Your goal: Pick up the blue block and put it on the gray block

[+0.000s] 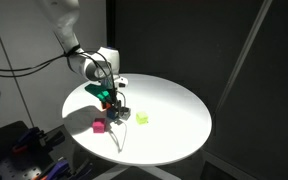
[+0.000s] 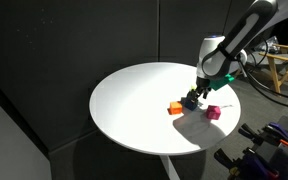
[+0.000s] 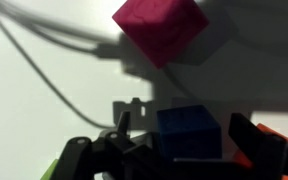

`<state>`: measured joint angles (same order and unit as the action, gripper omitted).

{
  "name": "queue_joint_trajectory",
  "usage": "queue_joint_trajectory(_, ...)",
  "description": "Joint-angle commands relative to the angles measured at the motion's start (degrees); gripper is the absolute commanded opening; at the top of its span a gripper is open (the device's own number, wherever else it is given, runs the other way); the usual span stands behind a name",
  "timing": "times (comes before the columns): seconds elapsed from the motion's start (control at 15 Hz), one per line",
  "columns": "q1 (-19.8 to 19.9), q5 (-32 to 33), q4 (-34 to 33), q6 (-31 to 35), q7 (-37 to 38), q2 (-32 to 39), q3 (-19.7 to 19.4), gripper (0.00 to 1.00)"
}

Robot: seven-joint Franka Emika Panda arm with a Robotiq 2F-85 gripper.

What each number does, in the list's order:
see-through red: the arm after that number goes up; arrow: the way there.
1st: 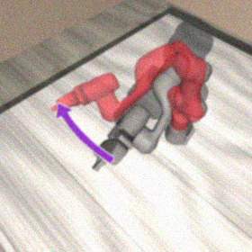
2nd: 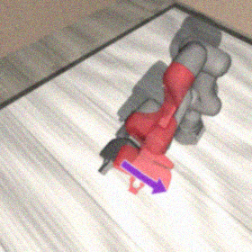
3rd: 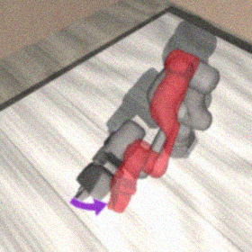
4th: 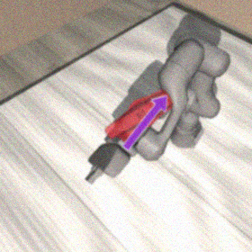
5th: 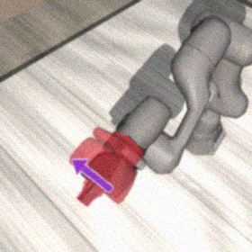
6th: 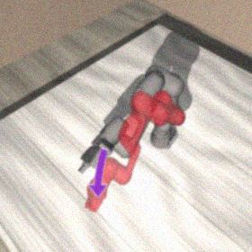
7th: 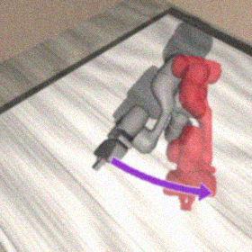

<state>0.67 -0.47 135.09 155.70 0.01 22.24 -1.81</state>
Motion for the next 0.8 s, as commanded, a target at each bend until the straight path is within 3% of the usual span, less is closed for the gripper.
queue_joint_trajectory(0.0, -0.67, 0.66, -1.82, -0.61, 1.86, 1.67, -0.48, 1.0)
queue_joint_trajectory(0.73, -1.37, 0.55, -5.53, -1.53, 2.22, 5.1, -0.25, 1.0)
